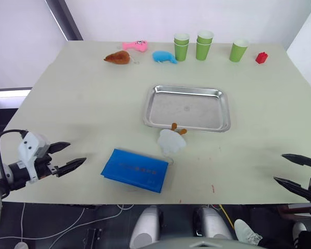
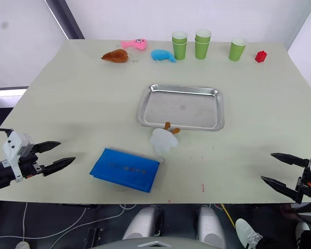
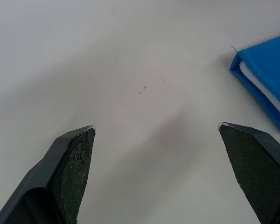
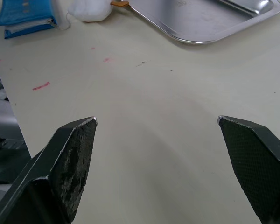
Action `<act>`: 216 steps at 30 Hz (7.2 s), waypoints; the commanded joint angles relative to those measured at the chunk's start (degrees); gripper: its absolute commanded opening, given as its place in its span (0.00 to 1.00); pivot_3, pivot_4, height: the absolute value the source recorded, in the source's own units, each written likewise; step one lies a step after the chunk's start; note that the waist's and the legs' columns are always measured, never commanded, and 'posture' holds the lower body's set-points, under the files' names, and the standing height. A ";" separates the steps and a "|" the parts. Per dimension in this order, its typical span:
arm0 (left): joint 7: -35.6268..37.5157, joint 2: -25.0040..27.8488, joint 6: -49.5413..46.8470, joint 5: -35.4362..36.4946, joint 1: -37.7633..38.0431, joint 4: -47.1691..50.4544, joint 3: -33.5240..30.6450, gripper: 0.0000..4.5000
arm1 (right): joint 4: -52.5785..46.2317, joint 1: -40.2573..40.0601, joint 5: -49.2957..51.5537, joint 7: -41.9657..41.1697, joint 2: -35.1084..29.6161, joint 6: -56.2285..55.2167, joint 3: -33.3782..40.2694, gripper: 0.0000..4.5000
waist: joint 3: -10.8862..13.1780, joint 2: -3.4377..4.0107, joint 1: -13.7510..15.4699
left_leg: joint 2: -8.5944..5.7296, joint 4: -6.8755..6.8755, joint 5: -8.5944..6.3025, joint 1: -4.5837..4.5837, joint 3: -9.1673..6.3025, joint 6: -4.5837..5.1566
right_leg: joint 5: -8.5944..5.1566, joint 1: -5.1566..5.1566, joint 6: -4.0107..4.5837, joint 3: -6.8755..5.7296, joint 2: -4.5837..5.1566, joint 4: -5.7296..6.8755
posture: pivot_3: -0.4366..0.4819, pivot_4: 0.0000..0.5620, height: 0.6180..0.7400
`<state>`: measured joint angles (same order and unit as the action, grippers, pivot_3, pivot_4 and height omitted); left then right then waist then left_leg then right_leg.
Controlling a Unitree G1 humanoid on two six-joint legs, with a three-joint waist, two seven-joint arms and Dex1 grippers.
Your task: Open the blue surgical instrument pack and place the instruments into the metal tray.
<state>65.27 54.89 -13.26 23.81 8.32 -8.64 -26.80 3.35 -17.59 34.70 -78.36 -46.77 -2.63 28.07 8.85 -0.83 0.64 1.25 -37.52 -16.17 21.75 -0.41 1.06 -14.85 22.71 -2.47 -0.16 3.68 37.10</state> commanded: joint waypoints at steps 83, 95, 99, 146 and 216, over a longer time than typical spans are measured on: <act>27.23 -3.19 12.80 -4.45 -25.70 -20.31 26.61 0.00 | -17.96 34.32 -23.15 24.54 22.74 29.70 -54.88 0.01 | 0.03 -0.13 -0.07 | 0.04 -0.95 0.00 0.10 -0.07 0.00 | 0.02 0.05 0.04 0.06 -0.47 0.92 | 0.48 0.27 1.00; 27.23 -2.03 9.07 -2.50 -25.33 -15.79 26.14 0.00 | -16.06 35.07 -23.97 24.26 23.47 28.46 -54.46 0.01 | 0.03 -0.13 -0.12 | 0.04 -0.95 0.00 0.11 -0.11 0.00 | 0.02 0.06 0.04 0.05 -0.47 0.92 | 0.48 0.27 1.00; 27.23 -1.11 8.54 -1.95 -24.78 -14.96 25.97 0.00 | -15.46 35.05 -24.10 24.27 23.55 27.93 -54.18 0.01 | 0.04 -0.13 -0.24 | 0.04 -0.95 0.00 0.11 -0.14 0.00 | 0.02 0.06 0.04 0.05 -0.47 0.91 | 0.48 0.27 1.00; 23.62 -22.70 12.31 -9.50 -35.73 -22.52 34.91 0.00 | -17.23 27.45 -20.07 21.59 10.27 25.68 -39.07 0.01 | 0.05 -0.05 1.57 | -0.21 -1.36 0.01 0.26 -0.15 0.01 | 0.10 -0.15 -0.10 0.16 -0.44 0.88 | 0.48 0.27 1.00; 27.15 2.83 10.51 15.72 -23.28 10.96 29.07 1.00 | 13.38 30.33 -25.74 9.94 13.92 -39.69 -37.23 0.66 | 1.11 0.07 -1.36 | 0.14 -1.44 -0.01 0.17 0.10 0.03 | 0.22 0.06 -0.12 0.94 -0.86 0.90 | 0.48 0.27 1.00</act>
<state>89.71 57.84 -2.41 38.99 -15.19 0.71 4.53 16.04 11.70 8.30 -69.10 -32.71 -40.83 -9.58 9.96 -0.77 -0.72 1.39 -38.96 -16.18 21.90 -0.29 1.10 -14.64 22.77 -2.59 0.81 2.82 38.02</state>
